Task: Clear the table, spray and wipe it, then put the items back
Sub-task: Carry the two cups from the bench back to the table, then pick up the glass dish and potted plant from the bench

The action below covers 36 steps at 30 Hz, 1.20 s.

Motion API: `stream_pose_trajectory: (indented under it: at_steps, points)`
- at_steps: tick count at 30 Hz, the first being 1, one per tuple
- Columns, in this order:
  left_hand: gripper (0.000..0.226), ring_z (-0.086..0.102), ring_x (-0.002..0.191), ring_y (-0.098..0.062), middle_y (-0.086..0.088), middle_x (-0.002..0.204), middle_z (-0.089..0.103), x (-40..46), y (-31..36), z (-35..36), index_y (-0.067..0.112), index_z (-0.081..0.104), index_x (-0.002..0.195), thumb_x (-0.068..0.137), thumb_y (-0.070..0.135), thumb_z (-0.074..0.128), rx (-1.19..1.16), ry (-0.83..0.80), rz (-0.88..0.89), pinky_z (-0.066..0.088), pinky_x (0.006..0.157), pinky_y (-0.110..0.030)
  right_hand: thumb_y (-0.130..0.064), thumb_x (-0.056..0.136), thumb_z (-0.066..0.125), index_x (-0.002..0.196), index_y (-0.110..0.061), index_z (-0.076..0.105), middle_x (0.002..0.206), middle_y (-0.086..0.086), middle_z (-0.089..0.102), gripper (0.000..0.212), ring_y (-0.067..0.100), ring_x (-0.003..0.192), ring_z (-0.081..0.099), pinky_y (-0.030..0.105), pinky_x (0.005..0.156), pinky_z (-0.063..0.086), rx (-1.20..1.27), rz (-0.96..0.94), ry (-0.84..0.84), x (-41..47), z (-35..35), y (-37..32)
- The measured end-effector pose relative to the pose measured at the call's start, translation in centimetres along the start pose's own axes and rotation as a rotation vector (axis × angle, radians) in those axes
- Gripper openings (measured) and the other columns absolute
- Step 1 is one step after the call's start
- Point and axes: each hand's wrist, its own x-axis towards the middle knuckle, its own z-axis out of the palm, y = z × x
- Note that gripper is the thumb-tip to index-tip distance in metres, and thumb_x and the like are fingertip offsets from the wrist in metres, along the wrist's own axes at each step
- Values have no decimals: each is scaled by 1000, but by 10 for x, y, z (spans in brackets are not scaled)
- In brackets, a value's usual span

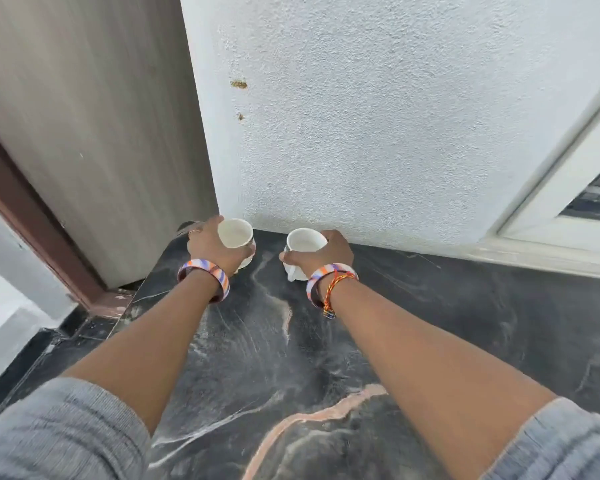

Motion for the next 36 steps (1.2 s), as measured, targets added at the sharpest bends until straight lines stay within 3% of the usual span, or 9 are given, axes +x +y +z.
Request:
stream_pose_trajectory:
  at_steps: [7,14,17,20,24,27,31,33,36]
  points:
    - [62,49,111,-37,-21,116,57,18,-3,9,13,50,121,68,36,74,57,18,-7,41,89,-35,-42,51,85,117,-12,47,118,6,57,83,27,111,54,37,88,50,-162,11,82,24,23,-13]
    - [88,38,125,-40,-24,134,41,13,-3,3,10,32,137,67,38,77,89,-15,12,35,101,-43,-45,62,80,131,-13,38,129,7,50,87,27,118,49,36,96,44,-120,-3,-1,20,21,-12]
    - [74,32,128,-39,-21,139,37,-11,6,-1,7,37,133,71,27,73,55,123,127,36,100,-46,-41,70,76,137,-13,34,137,7,46,84,26,122,47,29,91,38,-5,12,-9,15,-1,-6]
    - [52,39,124,-38,-16,133,47,-46,24,0,8,51,124,75,16,66,80,208,394,33,101,-42,-35,77,71,125,-11,50,129,8,56,58,26,115,55,31,93,43,-80,14,-28,5,-32,3]
    - [24,49,112,-35,-14,112,63,-102,63,15,6,66,101,78,7,60,85,-9,639,28,93,-25,-15,81,64,87,-16,66,101,8,70,6,25,96,66,32,88,51,-241,-128,-82,-20,-86,19]
    - [21,55,108,-29,-12,108,66,-146,96,35,8,67,100,83,10,55,120,-217,649,39,93,-29,-12,81,58,64,-25,58,80,1,66,21,22,84,67,25,78,49,-442,-267,-140,-41,-144,28]
    - [23,58,109,-25,-6,113,67,-213,145,65,14,68,102,83,14,54,171,-349,649,46,93,-31,-11,78,58,71,-19,67,76,4,67,13,16,74,60,20,69,42,-519,-308,-95,-70,-239,45]
    - [24,60,106,-26,-6,112,68,-263,177,84,14,68,101,82,13,53,185,-419,682,48,92,-32,-12,79,60,78,-15,69,82,6,69,10,16,77,59,19,70,40,-539,-314,-46,-90,-300,61]
    - [27,61,103,-30,-9,109,69,-324,218,111,13,68,97,80,9,48,198,-502,749,50,90,-37,-13,79,60,73,-19,65,89,6,70,10,19,82,61,20,71,40,-619,-332,2,-120,-377,83]
